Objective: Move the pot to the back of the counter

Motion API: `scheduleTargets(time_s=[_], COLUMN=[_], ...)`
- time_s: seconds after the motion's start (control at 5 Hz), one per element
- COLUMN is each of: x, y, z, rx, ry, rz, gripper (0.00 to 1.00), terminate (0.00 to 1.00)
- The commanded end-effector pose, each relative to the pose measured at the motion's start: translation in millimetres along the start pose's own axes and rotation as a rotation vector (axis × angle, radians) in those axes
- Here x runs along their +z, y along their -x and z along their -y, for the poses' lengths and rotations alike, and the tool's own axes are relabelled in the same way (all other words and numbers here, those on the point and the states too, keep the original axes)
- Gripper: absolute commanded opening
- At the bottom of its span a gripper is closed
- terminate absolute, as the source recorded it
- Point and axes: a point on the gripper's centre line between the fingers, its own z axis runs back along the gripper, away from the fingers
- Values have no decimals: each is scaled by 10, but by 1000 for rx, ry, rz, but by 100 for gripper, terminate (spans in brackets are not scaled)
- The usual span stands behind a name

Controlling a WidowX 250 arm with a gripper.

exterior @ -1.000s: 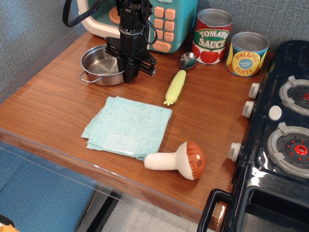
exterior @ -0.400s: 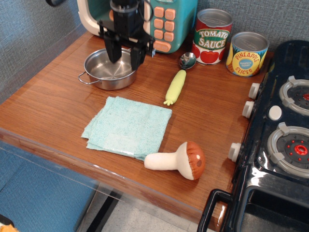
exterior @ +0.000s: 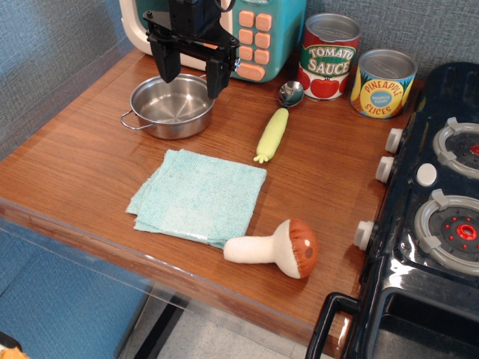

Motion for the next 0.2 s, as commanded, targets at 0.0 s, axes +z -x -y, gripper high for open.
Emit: scheduleTargets(time_s=[0.0], x=[270], y=[-18], z=[-33], rx=[5], ry=[-15], rz=[59], gripper=[100], terminate=[100])
